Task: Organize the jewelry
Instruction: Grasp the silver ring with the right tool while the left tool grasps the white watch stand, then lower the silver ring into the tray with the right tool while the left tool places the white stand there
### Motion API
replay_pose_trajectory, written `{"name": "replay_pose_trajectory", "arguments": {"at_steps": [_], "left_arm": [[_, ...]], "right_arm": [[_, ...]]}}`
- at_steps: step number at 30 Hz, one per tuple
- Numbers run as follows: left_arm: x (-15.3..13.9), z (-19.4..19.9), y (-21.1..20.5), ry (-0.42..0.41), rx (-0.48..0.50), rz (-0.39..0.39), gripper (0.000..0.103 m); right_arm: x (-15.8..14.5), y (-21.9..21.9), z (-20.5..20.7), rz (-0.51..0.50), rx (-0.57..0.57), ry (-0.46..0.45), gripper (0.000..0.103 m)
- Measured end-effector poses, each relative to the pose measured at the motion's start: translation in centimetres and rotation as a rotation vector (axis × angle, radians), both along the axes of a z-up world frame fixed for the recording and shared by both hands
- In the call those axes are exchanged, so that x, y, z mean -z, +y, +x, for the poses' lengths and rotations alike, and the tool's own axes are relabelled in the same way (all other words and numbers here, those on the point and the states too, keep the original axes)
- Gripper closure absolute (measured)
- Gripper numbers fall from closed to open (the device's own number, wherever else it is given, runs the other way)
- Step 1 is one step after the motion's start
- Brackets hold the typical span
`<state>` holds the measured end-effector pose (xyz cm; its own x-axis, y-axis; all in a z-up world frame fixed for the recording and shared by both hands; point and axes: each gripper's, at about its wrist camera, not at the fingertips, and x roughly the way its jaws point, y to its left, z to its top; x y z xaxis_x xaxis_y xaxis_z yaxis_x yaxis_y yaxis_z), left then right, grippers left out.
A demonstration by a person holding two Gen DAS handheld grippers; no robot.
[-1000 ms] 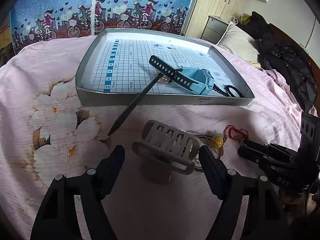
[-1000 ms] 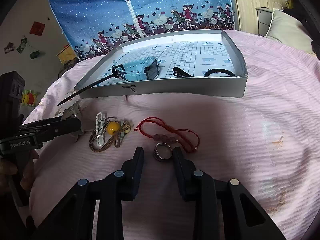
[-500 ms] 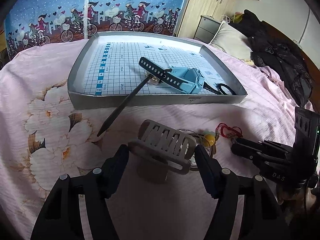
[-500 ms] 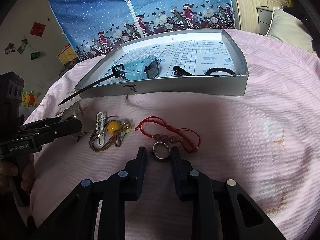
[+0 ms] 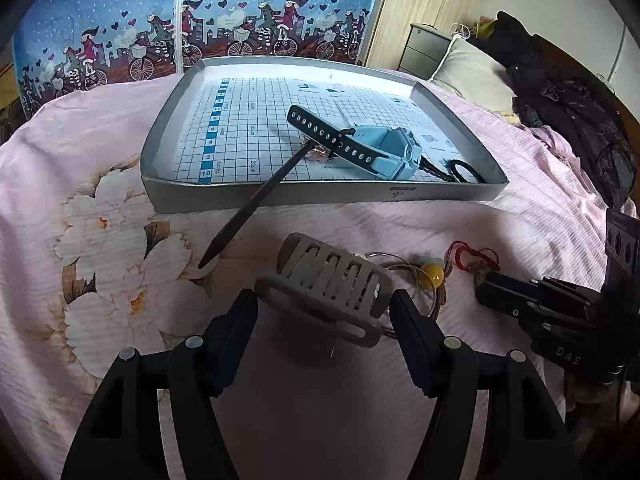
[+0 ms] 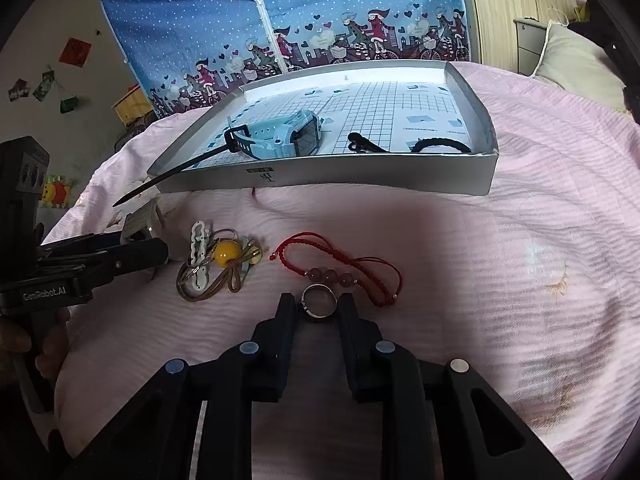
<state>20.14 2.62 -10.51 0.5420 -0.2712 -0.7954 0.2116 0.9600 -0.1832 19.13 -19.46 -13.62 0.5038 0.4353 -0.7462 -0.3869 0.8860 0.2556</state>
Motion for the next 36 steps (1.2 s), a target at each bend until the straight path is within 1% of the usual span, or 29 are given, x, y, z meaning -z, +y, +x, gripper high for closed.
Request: {"name": "replay_pose_trajectory", "arguments": {"at_steps": [3,7,10,12,19,25,31,33,36], "left_arm": [[0.3,0.5,0.0,0.011,-0.006,-0.004,0.041],[0.5,0.9,0.4,0.021,-0.018,-0.028,0.041],[0.0,0.7,0.8,-0.002,-0.011,-0.06,0.041],[-0.4,0.3,0.7,-0.028,0.006,-0.075,0.041],[-1.4,-0.8,-0.7,-0.099,0.063,-0.052,0.041],[-2.1,-1.4,-1.3,-0.142,0.087,-0.061,0.041],[-3.3,-1.9,-1.4,-0.189,0.087,-0.102,0.041],[-3.9,-1.7,-1.2,-0.21,0.069,-0.12,0.041],[-5.5,-0.4,-0.6,-0.255,-0.009,-0.162,0.041]], "right_arm": [[0.1,-0.1,0.2,0.006,0.003,0.006,0.08],[0.3,-0.2,0.6,0.019,0.009,0.014,0.08],[0.3,-0.3,0.6,0.029,0.006,0.017,0.08],[0.3,-0.3,0.5,0.032,0.001,0.016,0.082],[0.1,0.1,-0.1,0.029,-0.017,-0.006,0.083],[-0.9,0.5,-1.0,0.033,-0.036,-0.073,0.083],[-2.5,0.9,-1.8,0.03,-0.059,-0.171,0.083],[-3.1,0.7,-1.6,0.031,-0.05,-0.205,0.083],[-3.7,0.3,-0.2,0.024,-0.021,-0.231,0.083]]}}
